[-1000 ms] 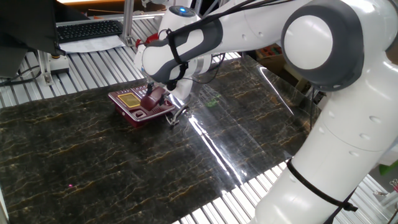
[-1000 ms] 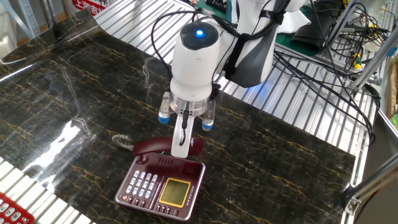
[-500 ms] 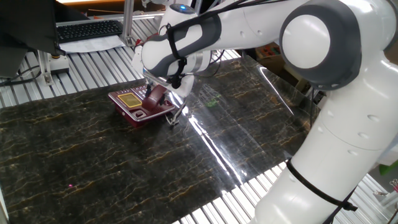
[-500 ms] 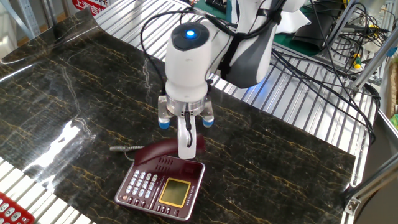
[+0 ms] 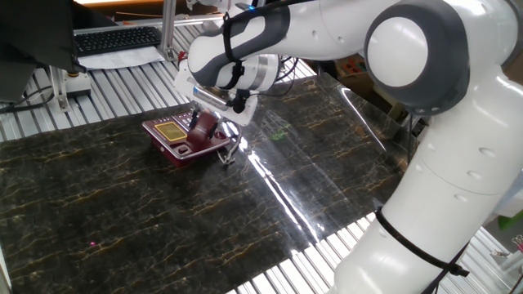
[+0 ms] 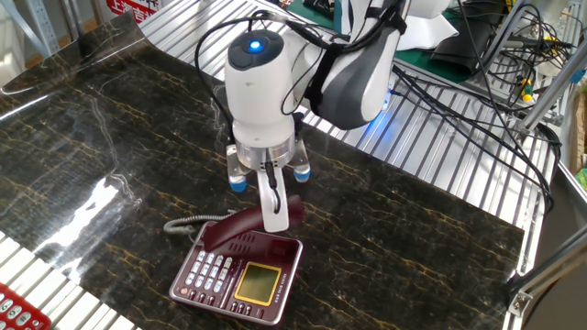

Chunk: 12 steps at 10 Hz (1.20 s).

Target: Place the handset of the telephone on the corresponding phone cradle

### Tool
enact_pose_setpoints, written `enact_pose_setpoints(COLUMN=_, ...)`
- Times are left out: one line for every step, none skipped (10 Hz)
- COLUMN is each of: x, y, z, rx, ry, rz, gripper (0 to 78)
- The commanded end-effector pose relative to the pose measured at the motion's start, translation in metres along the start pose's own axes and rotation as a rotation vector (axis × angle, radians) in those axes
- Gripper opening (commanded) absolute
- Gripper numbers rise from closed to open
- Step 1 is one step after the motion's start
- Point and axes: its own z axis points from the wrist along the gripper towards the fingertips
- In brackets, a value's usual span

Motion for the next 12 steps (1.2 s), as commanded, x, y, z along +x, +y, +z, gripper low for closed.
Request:
enact_pose_setpoints(x=0.0001, y=0.0027, z=-0.0025, rx=-0.074, ry=0.060, rz=0.164, gripper=1.1)
enact_pose_setpoints(x=0.0001, y=0.0027, z=-0.0025, rx=-0.073, ry=0.048, rz=0.162, gripper=1.1)
enact_pose_setpoints(x=0.0002, y=0.0028, z=-0.0025, rx=-0.085, ry=0.030, rz=0.160, gripper=1.1)
enact_pose_setpoints(x=0.0003, y=0.0030, z=-0.0025, rx=-0.109, ry=0.010, rz=0.163, gripper=1.1)
enact_pose_setpoints(x=0.0007, y=0.0034, z=-0.0027, rx=-0.135, ry=-0.085, rz=0.162, gripper=1.1)
enact_pose_setpoints(x=0.0006, y=0.0034, z=-0.0032, rx=-0.095, ry=-0.168, rz=0.130, gripper=1.1)
enact_pose_setpoints(x=0.0006, y=0.0034, z=-0.0032, rx=-0.081, ry=-0.240, rz=0.098, gripper=1.1)
enact_pose_setpoints(x=0.0005, y=0.0034, z=-0.0032, rx=-0.073, ry=-0.283, rz=0.078, gripper=1.1)
enact_pose_setpoints(x=0.0005, y=0.0034, z=-0.0032, rx=-0.057, ry=-0.305, rz=0.075, gripper=1.1)
enact_pose_setpoints(x=0.0005, y=0.0034, z=-0.0032, rx=-0.048, ry=-0.317, rz=0.087, gripper=1.1)
enact_pose_setpoints(x=0.0005, y=0.0034, z=-0.0033, rx=-0.042, ry=-0.328, rz=0.107, gripper=1.1)
enact_pose_setpoints(x=0.0005, y=0.0034, z=-0.0033, rx=-0.033, ry=-0.346, rz=0.119, gripper=1.1)
